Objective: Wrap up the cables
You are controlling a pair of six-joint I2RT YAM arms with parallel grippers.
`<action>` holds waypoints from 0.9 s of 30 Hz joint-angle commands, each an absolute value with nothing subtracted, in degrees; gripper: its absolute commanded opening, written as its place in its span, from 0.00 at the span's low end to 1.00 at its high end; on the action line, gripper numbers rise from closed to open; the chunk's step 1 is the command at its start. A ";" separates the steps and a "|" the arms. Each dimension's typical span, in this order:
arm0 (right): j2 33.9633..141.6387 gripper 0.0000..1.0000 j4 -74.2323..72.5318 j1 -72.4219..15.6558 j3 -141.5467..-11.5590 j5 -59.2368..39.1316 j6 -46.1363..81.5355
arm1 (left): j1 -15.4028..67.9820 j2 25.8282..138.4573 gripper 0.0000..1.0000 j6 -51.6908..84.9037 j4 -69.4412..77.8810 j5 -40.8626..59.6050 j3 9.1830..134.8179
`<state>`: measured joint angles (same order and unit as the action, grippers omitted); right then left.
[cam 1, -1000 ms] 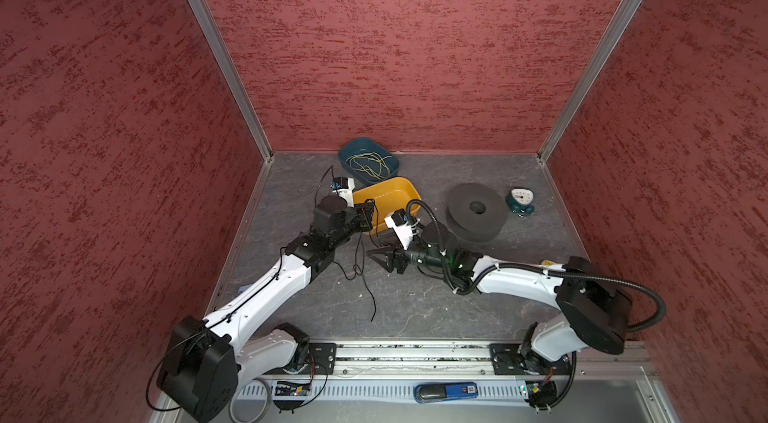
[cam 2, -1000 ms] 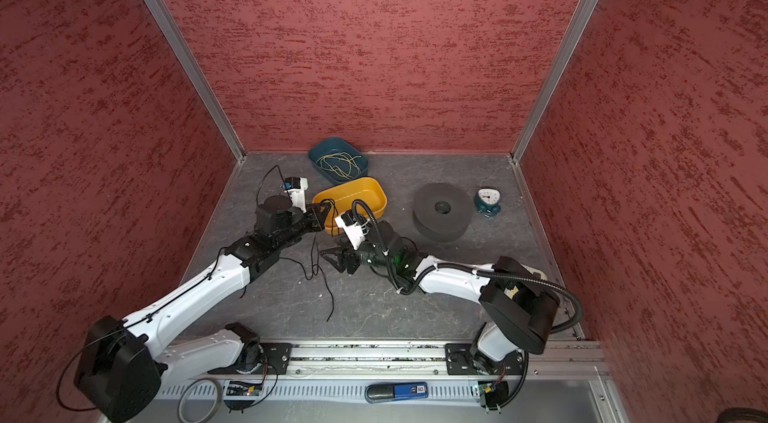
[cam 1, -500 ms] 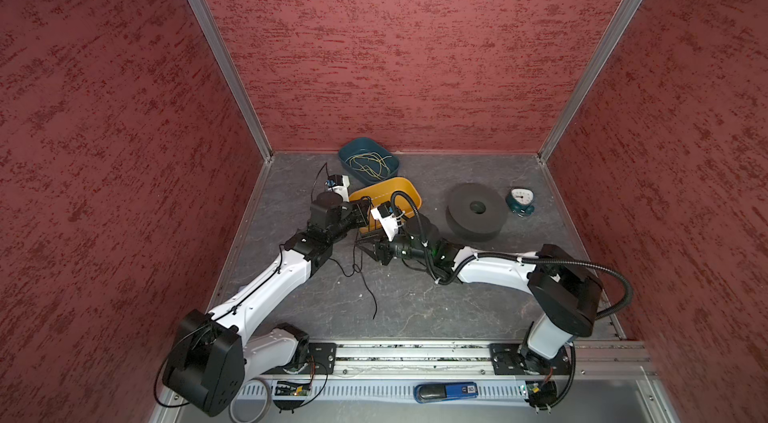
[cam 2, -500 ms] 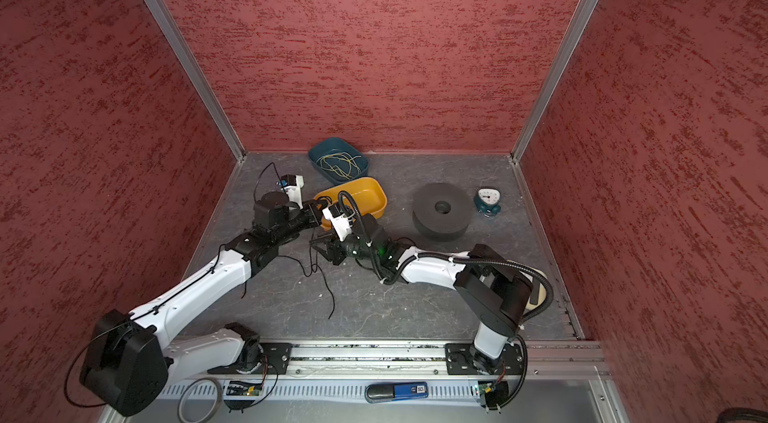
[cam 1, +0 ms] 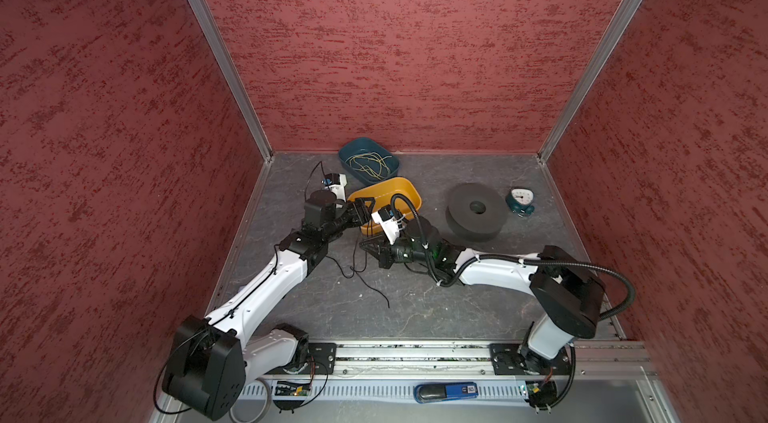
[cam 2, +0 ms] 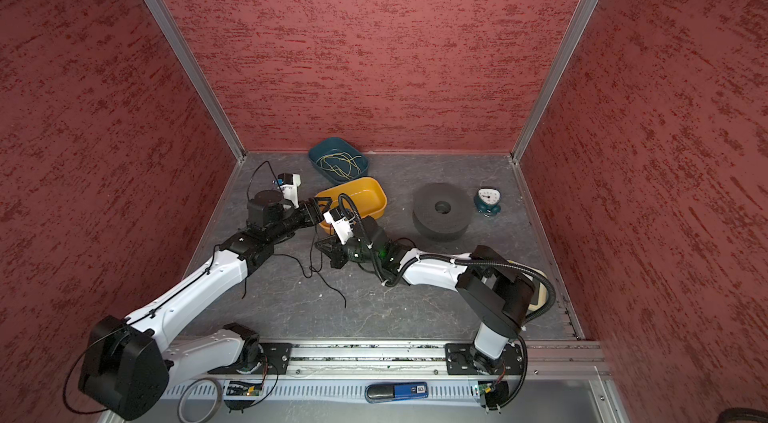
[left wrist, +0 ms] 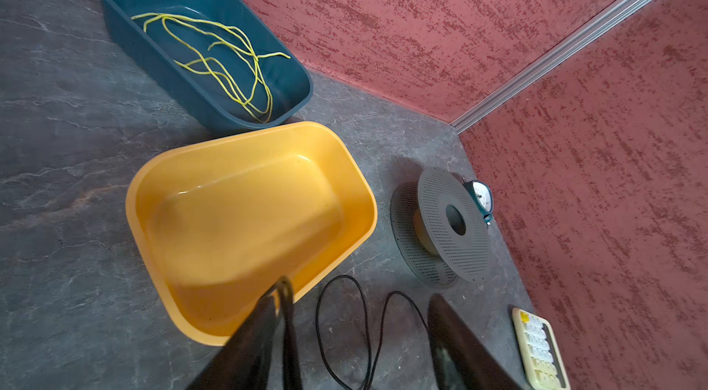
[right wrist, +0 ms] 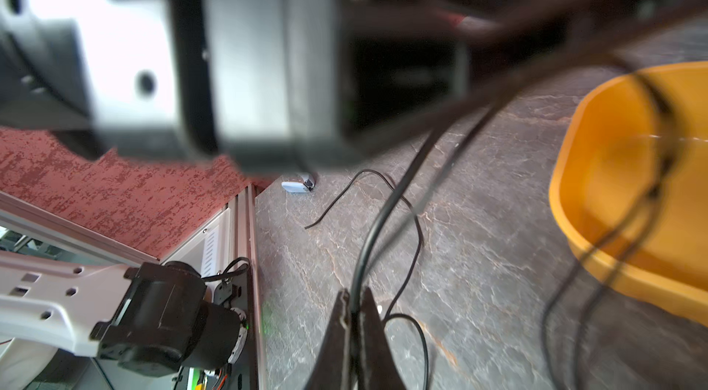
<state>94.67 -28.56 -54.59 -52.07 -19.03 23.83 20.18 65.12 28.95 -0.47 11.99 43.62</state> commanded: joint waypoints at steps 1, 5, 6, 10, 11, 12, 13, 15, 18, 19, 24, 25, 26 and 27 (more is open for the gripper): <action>88.71 0.00 -26.77 -54.34 -50.60 -15.70 21.35 | 18.91 62.65 0.78 26.26 -2.70 17.85 45.27; 83.97 0.00 -22.75 -53.03 -48.93 -14.34 20.31 | 17.73 60.76 0.82 25.45 -4.19 21.52 43.79; 83.52 0.00 -21.92 -52.63 -48.49 -13.88 20.13 | 17.49 60.12 0.82 25.41 -4.34 22.47 43.42; 78.25 0.00 -19.86 -50.77 -46.45 -13.26 19.60 | 17.49 58.03 0.77 24.79 -5.28 26.65 41.93; 77.52 0.00 -19.29 -50.29 -46.07 -13.18 19.51 | 17.59 57.39 0.73 24.83 -4.58 27.87 40.99; 76.89 0.00 -19.09 -49.98 -45.72 -13.26 19.38 | 17.59 56.99 0.69 24.80 -4.03 28.88 40.29; 76.31 0.00 -18.86 -49.60 -45.31 -13.40 19.22 | 17.71 56.72 0.65 24.54 -3.48 29.85 39.53; 75.36 0.00 -18.39 -49.03 -44.63 -13.88 18.69 | 18.06 56.69 0.62 23.79 -3.05 30.90 38.40; 73.95 0.00 -18.02 -48.35 -43.55 -13.79 17.95 | 19.22 57.77 0.61 22.53 -1.43 33.02 36.90; 73.54 0.00 -18.10 -48.18 -43.11 -13.88 17.69 | 20.13 58.37 0.60 21.43 -1.11 33.45 36.58; 72.17 0.00 -17.90 -46.99 -41.65 -14.24 17.46 | 25.64 62.52 0.62 18.71 -0.24 32.92 37.26; 71.95 0.00 -17.75 -46.80 -41.50 -14.16 17.42 | 26.53 63.81 0.62 18.23 -0.69 32.55 38.15; 71.73 0.00 -17.75 -46.59 -41.38 -14.15 17.51 | 27.34 65.13 0.62 17.95 -1.47 31.75 39.07; 71.43 0.00 -17.75 -46.45 -41.23 -14.06 17.57 | 27.94 66.32 0.61 17.77 -2.10 31.02 39.90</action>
<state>73.17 -17.26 -47.09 -41.71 -14.74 18.50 26.57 64.27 20.47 -2.42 31.59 37.41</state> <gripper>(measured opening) 0.056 0.616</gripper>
